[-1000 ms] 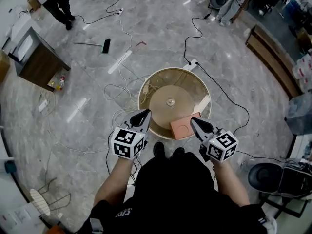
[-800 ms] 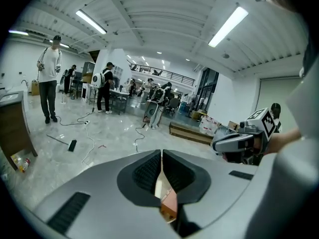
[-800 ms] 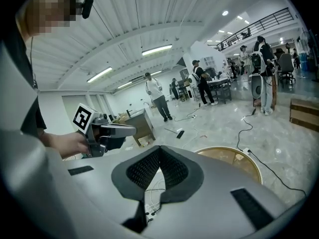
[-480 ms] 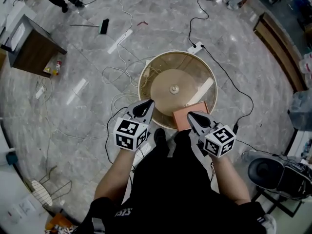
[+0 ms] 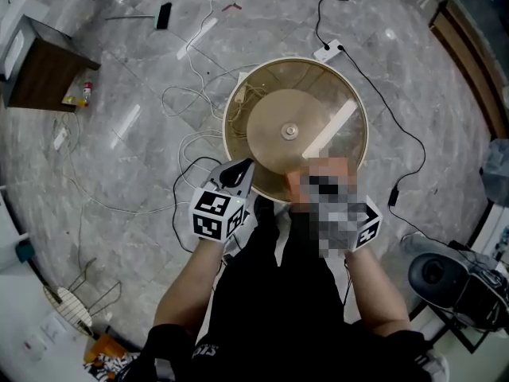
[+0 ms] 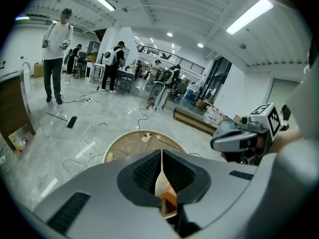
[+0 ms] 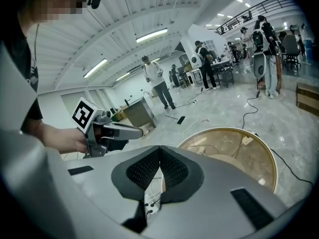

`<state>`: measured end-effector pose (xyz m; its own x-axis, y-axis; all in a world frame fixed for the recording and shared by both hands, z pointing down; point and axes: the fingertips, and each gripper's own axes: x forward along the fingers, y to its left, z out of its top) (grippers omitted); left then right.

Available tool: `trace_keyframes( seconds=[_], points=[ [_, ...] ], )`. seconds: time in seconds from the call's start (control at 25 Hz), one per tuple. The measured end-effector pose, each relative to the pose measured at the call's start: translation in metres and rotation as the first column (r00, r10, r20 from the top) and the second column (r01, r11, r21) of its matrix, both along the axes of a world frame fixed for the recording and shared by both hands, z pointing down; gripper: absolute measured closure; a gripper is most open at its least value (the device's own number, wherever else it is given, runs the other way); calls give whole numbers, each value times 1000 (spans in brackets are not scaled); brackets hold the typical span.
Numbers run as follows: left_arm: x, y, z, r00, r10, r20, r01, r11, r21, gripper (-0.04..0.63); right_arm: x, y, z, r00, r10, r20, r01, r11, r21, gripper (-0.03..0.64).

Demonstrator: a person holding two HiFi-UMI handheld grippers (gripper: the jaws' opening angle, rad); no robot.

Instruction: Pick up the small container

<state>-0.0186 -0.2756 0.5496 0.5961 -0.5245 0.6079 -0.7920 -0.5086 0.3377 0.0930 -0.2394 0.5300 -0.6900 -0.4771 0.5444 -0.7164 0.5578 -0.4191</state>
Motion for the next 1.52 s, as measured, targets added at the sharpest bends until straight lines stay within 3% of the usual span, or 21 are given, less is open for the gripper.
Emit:
trace_keyframes(
  seconds=[0.36,0.84,1.08,1.36,1.52],
  points=[
    [20,-47,74,1000,11,22,-11,1000,-10,569,8,-45,86,1000,22,0,-22,999,-38,594],
    [30,-62,176,999,20,48,-16,997,-81,569,18,-89,209,995,4,-103,-7,1000,-20,462],
    [27,-74,212,1000,-20,24,21,997,-73,570,23,-109,255,988,-11,-156,10,1000,-9,303],
    [30,-81,248,998,-61,5,61,995,-73,569,12,-128,291,963,-100,-251,113,993,38,222],
    [30,-84,265,998,-68,14,69,994,-90,569,13,-138,310,957,-114,-266,129,991,40,210]
  ],
)
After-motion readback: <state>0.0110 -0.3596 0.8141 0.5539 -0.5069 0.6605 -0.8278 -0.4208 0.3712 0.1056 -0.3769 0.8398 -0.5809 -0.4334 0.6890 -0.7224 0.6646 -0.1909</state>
